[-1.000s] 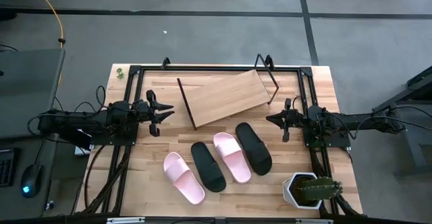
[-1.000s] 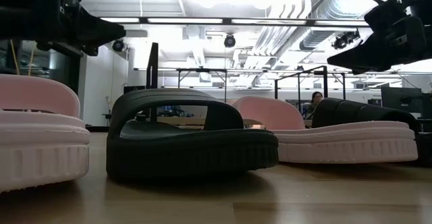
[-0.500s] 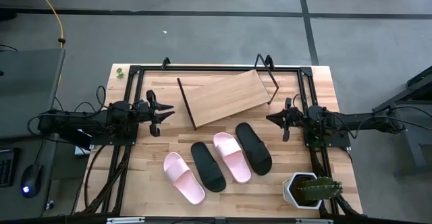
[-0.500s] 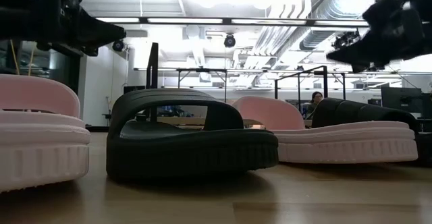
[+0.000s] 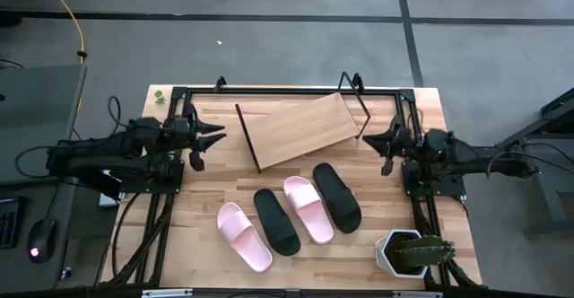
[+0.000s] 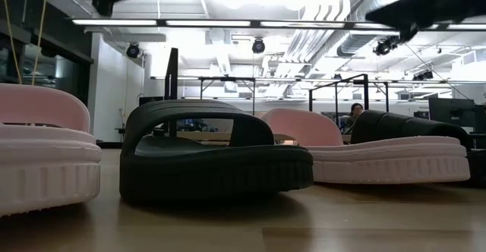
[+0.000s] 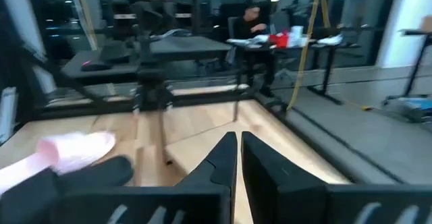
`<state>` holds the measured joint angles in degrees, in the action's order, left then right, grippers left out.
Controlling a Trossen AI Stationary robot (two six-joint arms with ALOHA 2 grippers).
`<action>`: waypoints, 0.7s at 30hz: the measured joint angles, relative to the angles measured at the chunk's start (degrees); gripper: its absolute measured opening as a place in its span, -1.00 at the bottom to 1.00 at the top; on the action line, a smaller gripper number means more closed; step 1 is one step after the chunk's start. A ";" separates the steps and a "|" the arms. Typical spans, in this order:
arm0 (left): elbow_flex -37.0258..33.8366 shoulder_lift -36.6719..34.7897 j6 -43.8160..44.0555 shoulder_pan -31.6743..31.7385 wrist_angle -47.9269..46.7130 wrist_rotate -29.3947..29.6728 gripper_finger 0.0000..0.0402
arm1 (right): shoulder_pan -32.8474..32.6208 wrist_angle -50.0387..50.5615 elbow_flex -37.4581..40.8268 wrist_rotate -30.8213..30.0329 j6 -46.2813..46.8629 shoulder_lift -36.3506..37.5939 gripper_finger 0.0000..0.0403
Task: Pick and place slides into the shelf
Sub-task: Put the right pink slide on the shelf
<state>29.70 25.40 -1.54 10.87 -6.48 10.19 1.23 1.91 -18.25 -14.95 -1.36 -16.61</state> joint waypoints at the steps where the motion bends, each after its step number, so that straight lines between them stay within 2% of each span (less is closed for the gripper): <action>1: 2.35 1.60 -0.66 0.00 -0.80 0.25 -0.59 | 0.00 1.70 -1.99 -0.33 -0.39 -0.24 -0.93; 9: 22.76 15.76 -1.46 0.00 -10.96 0.90 -0.59 | 0.00 14.06 -20.97 -1.19 -2.50 -6.80 -0.93; 16: 36.07 26.04 -3.20 -0.02 -15.20 -6.61 -0.59 | 0.00 20.07 -34.77 -1.18 -5.14 -17.29 -0.93; 21: 43.47 30.29 -3.20 -0.01 -20.33 -7.18 -0.59 | -0.04 23.18 -42.34 -0.80 -6.64 -23.43 -0.93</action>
<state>73.17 55.69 -4.73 10.86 -26.81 3.00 1.19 25.09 -60.59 -15.75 -8.00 -40.04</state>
